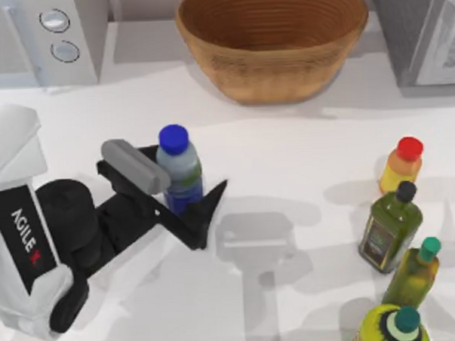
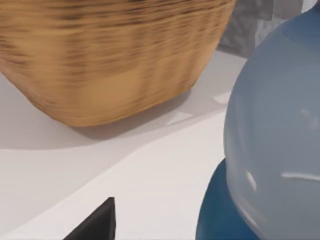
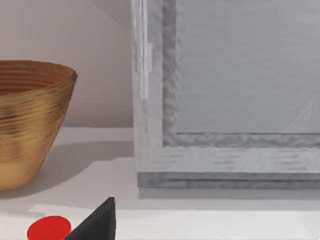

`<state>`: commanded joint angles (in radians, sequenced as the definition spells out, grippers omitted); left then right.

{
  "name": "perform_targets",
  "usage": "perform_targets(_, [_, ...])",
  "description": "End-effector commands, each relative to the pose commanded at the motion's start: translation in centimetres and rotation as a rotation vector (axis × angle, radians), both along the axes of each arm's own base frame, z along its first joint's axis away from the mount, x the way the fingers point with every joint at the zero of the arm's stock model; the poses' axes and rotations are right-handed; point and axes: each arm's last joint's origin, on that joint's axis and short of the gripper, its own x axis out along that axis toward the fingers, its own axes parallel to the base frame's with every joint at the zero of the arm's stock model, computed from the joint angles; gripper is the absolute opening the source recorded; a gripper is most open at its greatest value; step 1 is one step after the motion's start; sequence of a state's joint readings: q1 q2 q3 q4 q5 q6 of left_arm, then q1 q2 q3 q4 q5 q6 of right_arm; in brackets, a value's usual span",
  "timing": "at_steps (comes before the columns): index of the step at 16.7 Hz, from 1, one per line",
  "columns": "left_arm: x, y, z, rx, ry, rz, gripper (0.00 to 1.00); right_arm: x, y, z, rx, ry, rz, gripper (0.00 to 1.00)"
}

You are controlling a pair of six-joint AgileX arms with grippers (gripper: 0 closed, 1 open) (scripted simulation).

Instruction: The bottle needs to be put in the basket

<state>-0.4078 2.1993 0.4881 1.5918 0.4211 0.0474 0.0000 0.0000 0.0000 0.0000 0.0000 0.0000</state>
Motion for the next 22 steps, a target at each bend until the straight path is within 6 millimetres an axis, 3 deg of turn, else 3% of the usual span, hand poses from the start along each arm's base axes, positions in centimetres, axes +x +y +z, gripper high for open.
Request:
perform_targets(2, [0.00, 0.00, 0.00, 0.000, 0.000, 0.000, 1.00, 0.00, 0.00, 0.00, 0.000, 0.000, 0.000, 1.00])
perform_targets(15, [0.00, 0.00, 0.00, 0.000, 0.000, 0.000, 0.02, 0.00, 0.00, 0.00, 0.000, 0.000, 0.000, 1.00])
perform_targets(22, [0.00, 0.00, 0.00, 0.000, 0.000, 0.000, 0.00, 0.00, 0.00, 0.00, 0.000, 0.000, 0.000, 1.00])
